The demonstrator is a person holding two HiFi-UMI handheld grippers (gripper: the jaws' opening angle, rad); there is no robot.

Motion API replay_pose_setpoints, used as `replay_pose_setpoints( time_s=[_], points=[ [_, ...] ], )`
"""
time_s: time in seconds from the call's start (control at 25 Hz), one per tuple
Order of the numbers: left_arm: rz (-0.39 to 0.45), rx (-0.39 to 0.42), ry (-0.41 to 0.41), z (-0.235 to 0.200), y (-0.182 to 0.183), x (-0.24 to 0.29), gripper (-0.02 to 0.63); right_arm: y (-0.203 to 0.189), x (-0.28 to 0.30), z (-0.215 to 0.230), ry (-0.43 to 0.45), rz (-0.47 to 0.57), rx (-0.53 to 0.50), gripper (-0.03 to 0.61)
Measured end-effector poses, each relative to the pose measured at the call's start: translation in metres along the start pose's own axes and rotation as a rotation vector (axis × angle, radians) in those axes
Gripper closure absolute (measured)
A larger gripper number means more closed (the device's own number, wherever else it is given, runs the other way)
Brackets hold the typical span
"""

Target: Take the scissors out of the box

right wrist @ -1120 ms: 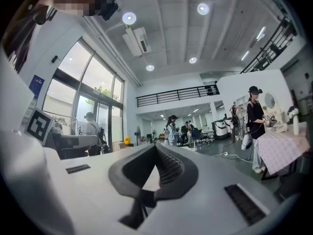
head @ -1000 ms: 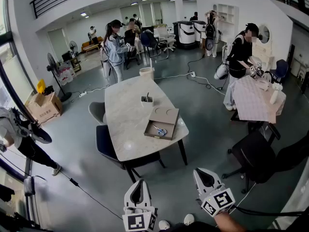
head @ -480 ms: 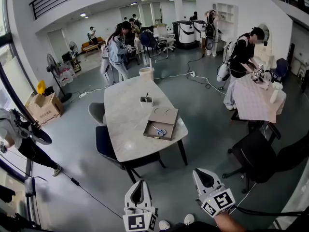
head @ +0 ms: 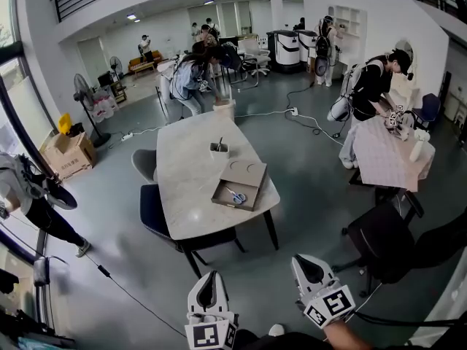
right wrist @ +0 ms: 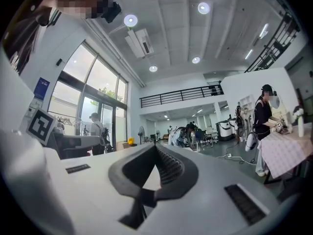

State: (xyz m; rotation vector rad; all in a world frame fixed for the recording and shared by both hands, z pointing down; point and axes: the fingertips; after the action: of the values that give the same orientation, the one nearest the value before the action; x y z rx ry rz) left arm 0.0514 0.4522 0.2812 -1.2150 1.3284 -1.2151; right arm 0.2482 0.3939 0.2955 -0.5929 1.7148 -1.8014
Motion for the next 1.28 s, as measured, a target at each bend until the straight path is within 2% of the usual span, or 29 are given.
replay_pose_setpoints(
  time_s=[0.2, 0.52, 1.0, 1.28],
  points=[
    [-0.02, 0.005, 0.039, 0.01, -0.008, 0.001, 0.597, -0.006, -0.002, 0.01, 0.031, -0.008, -0.003, 0.583],
    [-0.015, -0.006, 0.029, 0.008, -0.017, 0.03, 0.597, -0.01, 0.022, 0.033, 0.03, -0.007, 0.006, 0.583],
    [-0.03, -0.007, -0.009, -0.024, -0.022, 0.122, 0.597, -0.017, 0.104, 0.066, 0.005, -0.01, 0.008, 0.582],
    [-0.025, -0.014, -0.024, -0.05, -0.013, 0.187, 0.597, -0.012, 0.166, 0.089, -0.011, -0.011, 0.0, 0.583]
  ],
)
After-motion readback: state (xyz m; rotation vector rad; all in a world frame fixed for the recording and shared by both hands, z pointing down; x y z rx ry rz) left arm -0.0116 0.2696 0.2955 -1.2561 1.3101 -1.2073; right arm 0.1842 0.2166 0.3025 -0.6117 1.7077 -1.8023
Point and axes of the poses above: the fingertips, and each gripper's own axes: x forward along the fingers, z to its right, y out of its top, and after that the axes turned 6 degrees about y, right-handed
